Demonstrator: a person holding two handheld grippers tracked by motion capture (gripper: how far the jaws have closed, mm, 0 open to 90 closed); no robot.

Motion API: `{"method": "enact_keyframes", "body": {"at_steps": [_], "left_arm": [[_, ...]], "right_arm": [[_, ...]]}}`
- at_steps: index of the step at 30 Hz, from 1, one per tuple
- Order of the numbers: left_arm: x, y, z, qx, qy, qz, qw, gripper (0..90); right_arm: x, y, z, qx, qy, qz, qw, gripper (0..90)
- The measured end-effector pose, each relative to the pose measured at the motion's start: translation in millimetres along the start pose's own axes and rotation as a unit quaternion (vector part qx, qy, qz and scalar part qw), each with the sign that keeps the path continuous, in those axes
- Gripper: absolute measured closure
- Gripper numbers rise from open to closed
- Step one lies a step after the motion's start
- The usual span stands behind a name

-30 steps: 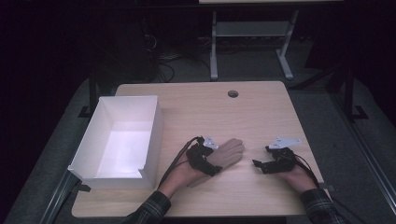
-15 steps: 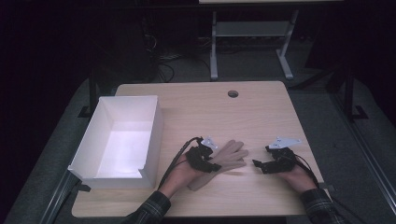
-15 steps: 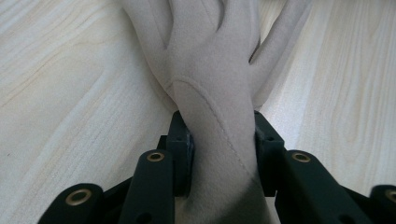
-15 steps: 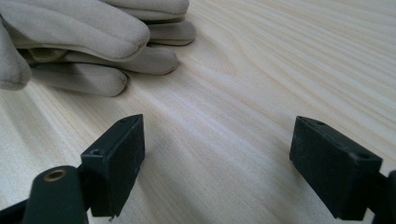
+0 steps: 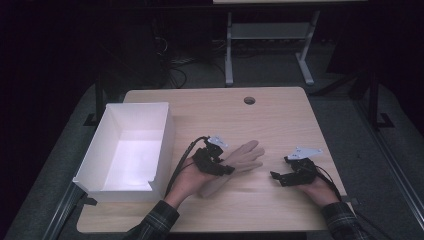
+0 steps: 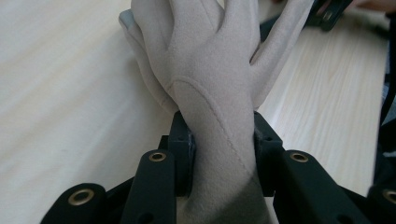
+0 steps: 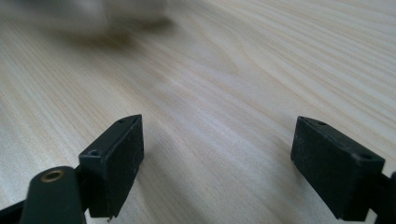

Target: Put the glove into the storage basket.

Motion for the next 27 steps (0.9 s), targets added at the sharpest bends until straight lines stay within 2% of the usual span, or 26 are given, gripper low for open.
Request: {"method": "enact_keyframes", "body": {"at_steps": [1,2,7,12,13,20,24,27], "left_arm": [[3.3,6.2,0.5,0.003,-0.004,-0.001,1.0,67.5],[7.0,11.2,2.3,0.003,0.004,0.007,1.0,67.5],[21.3,37.2,3.9,0.009,0.006,0.013,0.9999,67.5],[32.0,62.5,0.8,0.019,0.004,0.017,0.9997,67.5],[33.8,67.4,0.0,0.02,0.009,0.02,0.9996,67.5],[40.3,102.9,-12.4,0.039,0.016,0.028,0.9987,67.5],[40.0,123.4,-21.5,0.052,0.022,0.041,0.9976,67.5],[37.5,137.0,-29.2,0.06,0.034,0.056,0.996,67.5]], "right_arm": [[-0.2,0.1,0.2,0.0,0.002,-0.001,1.0,16.8],[0.0,0.0,0.0,0.0,0.0,0.0,1.0,16.8],[0.0,0.0,-0.1,0.0,0.0,0.0,1.0,16.8],[-0.1,0.2,0.0,0.001,0.0,-0.001,1.0,16.7],[0.1,0.0,-0.3,0.0,-0.002,0.0,1.0,16.8],[-0.2,0.1,0.3,0.0,0.002,-0.001,1.0,16.7],[-0.1,0.1,0.2,0.0,0.001,-0.001,1.0,16.8],[0.0,0.0,0.0,0.0,0.0,0.0,1.0,16.8]]}}
Point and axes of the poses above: each handheld gripper's, and its own axes: y roughly backward along the jaws, x roughly out of its top, z roughly to its right, the point moved 6 cm from there along -y, roughly forward along the jaws, and after that the axes turned 9 degrees about y, right-handed, at the moved point
